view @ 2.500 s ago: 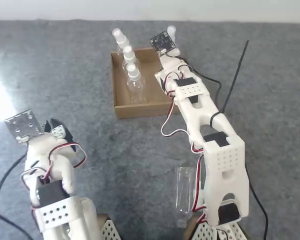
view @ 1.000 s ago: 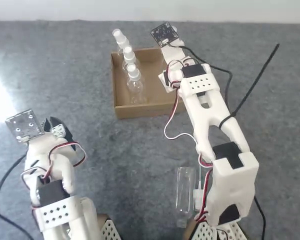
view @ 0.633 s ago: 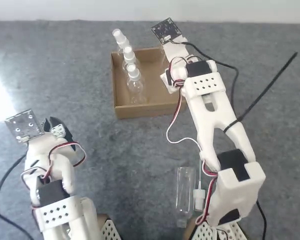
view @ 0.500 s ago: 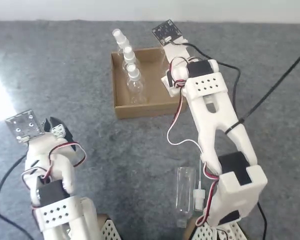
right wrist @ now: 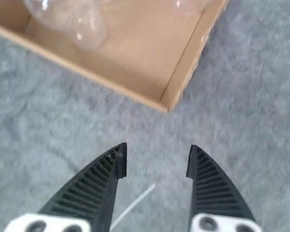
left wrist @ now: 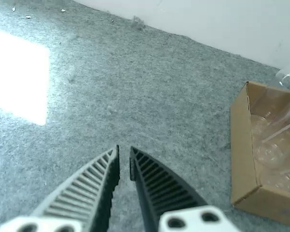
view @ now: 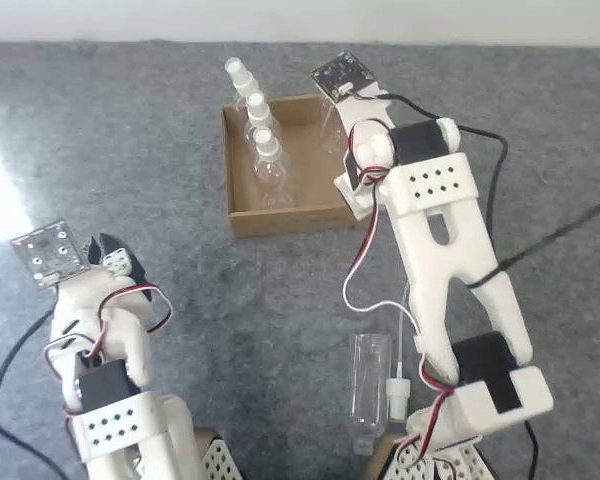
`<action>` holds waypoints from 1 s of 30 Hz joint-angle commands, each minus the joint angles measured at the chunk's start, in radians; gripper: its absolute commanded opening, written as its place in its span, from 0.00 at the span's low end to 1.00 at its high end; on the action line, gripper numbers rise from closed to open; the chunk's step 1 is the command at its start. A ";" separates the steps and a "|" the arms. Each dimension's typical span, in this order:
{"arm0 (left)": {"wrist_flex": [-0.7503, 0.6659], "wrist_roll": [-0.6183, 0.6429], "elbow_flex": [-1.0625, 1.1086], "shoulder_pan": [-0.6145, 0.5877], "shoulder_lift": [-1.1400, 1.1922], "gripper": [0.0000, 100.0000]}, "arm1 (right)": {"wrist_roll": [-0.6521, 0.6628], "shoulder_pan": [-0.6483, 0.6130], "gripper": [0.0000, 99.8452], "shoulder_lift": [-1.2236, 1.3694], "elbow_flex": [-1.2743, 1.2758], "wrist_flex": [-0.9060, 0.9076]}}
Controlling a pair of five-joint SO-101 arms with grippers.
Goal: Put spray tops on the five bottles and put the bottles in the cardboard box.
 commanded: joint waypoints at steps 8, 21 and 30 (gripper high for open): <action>-0.028 -0.008 -0.012 0.005 -0.012 0.04 | -0.009 -0.012 0.16 -0.193 -0.015 0.260; -0.028 -0.008 -0.012 0.005 -0.012 0.04 | -0.408 -0.154 0.17 -0.483 0.423 0.196; -0.026 -0.008 -0.012 0.002 -0.012 0.04 | -0.585 -0.280 0.17 -0.573 0.732 0.077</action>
